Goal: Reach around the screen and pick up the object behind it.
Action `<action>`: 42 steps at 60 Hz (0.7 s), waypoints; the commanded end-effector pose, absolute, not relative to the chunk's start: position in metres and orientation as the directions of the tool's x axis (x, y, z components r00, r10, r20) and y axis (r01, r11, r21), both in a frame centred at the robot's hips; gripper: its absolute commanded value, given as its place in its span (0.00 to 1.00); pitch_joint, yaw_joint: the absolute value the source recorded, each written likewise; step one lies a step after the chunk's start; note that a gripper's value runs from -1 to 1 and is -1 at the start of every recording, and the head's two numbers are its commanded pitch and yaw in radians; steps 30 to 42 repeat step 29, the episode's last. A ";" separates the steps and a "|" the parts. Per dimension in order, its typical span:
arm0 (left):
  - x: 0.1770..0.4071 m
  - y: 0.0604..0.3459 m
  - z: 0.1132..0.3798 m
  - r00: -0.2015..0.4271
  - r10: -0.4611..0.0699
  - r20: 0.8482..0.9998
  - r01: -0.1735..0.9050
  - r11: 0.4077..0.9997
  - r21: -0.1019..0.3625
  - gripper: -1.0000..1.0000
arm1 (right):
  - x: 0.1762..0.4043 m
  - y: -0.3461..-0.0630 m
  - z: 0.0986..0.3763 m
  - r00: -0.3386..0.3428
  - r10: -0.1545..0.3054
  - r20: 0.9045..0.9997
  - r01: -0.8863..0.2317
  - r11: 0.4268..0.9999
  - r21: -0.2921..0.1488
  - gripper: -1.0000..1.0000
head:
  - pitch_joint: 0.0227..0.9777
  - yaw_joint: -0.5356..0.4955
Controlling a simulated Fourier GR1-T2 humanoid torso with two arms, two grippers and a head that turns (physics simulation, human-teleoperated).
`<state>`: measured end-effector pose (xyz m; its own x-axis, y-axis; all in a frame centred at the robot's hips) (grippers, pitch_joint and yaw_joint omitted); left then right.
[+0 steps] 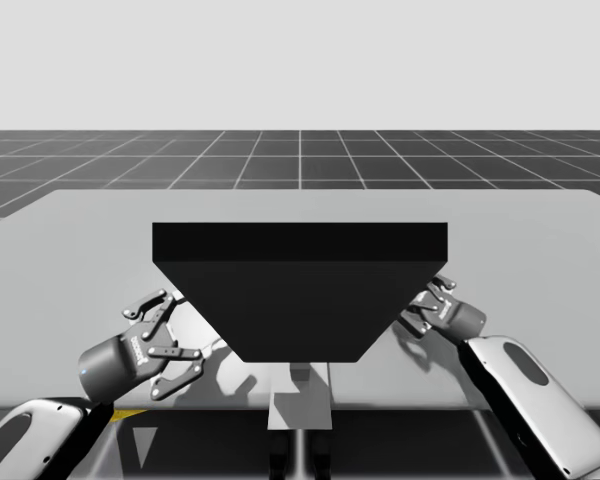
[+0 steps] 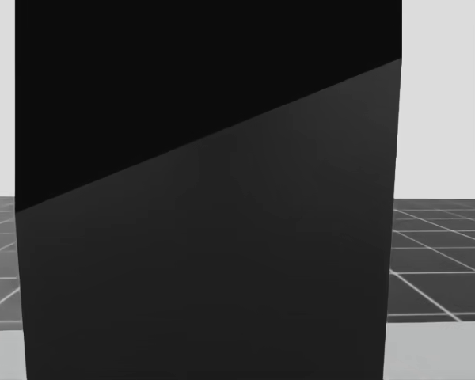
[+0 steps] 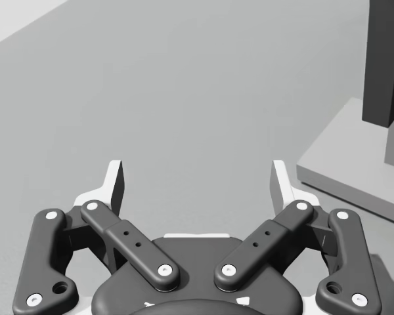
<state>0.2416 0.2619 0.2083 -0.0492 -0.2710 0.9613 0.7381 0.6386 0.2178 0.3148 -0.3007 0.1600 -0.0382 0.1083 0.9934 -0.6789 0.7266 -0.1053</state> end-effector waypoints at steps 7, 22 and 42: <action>0.243 0.261 0.210 -0.052 -0.276 0.960 0.737 0.638 0.223 0.00 | 0.322 -0.341 0.230 -0.242 0.080 0.967 -0.419 0.890 -0.179 1.00 | 0.11 0.47; 0.243 0.262 0.213 -0.053 -0.276 0.960 0.732 0.643 0.225 0.00 | 0.307 -0.359 0.306 -0.420 0.078 0.904 -0.244 0.950 -0.195 1.00 | 0.10 0.47; 0.244 0.262 0.214 -0.053 -0.276 0.960 0.730 0.645 0.225 0.00 | 0.297 -0.361 0.340 -0.527 0.080 0.846 -0.169 0.966 -0.197 1.00 | 0.10 0.47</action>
